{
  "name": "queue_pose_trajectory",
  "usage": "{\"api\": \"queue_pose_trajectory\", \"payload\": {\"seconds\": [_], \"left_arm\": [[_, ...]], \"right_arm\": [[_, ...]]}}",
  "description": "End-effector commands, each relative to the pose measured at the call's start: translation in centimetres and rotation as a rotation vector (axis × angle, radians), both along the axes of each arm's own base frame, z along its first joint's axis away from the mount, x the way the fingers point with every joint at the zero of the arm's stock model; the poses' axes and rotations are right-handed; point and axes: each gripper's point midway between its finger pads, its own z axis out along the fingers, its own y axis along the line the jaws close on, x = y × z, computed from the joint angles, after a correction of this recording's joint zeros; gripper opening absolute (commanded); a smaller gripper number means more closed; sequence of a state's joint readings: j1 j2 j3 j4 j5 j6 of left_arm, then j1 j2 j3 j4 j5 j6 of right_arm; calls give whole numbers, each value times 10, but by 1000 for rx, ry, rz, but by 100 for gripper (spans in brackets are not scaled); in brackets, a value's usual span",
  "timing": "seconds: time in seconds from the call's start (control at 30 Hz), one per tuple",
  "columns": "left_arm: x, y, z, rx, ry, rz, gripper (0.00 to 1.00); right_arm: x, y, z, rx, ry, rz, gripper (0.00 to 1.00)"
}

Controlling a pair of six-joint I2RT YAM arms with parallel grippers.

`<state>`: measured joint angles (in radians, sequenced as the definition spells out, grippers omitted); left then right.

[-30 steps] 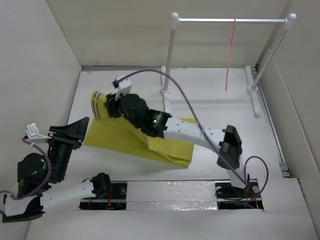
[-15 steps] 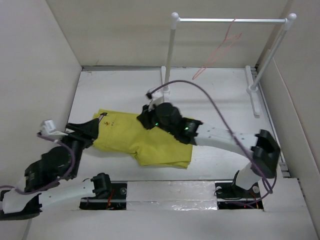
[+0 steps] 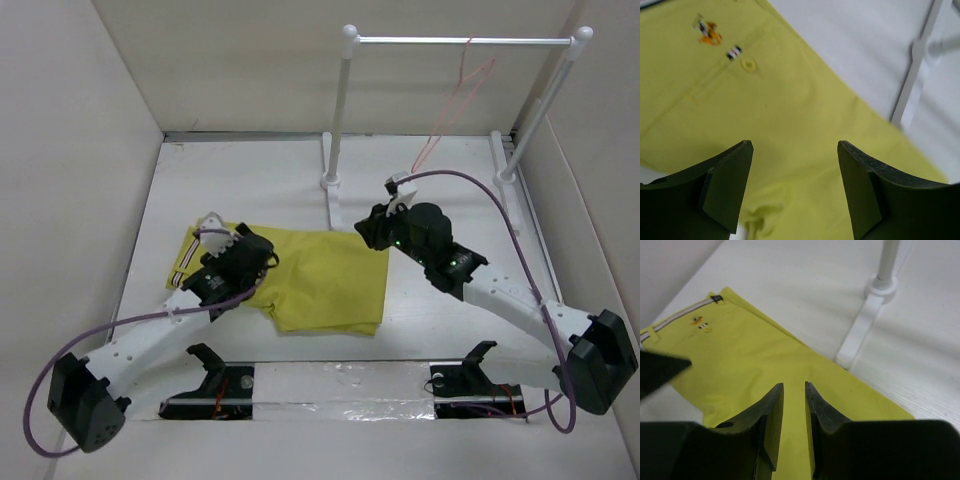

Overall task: Place the trousers on the hanger
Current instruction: Fold the trousers at the center of the board.

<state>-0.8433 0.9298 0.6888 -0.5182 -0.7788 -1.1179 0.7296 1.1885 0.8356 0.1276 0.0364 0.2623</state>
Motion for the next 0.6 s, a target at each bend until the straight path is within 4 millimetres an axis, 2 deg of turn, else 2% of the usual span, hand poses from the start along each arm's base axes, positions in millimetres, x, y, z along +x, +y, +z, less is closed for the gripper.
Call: {"api": "queue_pose_trajectory", "payload": {"seconds": [0.0, 0.03, 0.1, 0.13, 0.17, 0.2, 0.23, 0.3, 0.33, 0.4, 0.5, 0.57], "left_arm": [[47, 0, 48, -218, -139, 11, 67], [39, 19, 40, -189, -104, 86, 69], [23, 43, 45, -205, -108, 184, 72], [16, 52, 40, -208, -97, 221, 74], [3, 70, 36, -238, -90, 294, 74], [-6, 80, 18, -233, -59, 325, 74], [-13, 82, 6, -256, -29, 339, 74], [-32, 102, -18, -270, 22, 439, 74], [-37, 111, -21, -263, 16, 492, 74], [-40, 115, -21, -275, 5, 530, 74], [-50, 133, -27, -193, 38, 632, 76], [-52, 135, -35, -164, 70, 658, 79]], "right_arm": [[-13, -9, 12, 21, -43, 68, 33], [-24, -11, 6, 26, -35, 98, 34], [-27, -20, 0, 27, -32, 92, 36], [-31, -23, -12, 19, -17, 96, 37], [-33, -28, -9, 32, -29, 93, 37], [-32, -33, -11, 33, -25, 85, 38], [-35, -34, -13, 38, -24, 99, 38], [-38, -40, -15, 49, -33, 101, 39], [-41, -40, -14, 55, -36, 108, 39], [-44, -42, -14, 63, -42, 117, 39], [-49, -40, -15, 73, -43, 145, 39], [-49, -41, -14, 78, -52, 152, 39]]}}
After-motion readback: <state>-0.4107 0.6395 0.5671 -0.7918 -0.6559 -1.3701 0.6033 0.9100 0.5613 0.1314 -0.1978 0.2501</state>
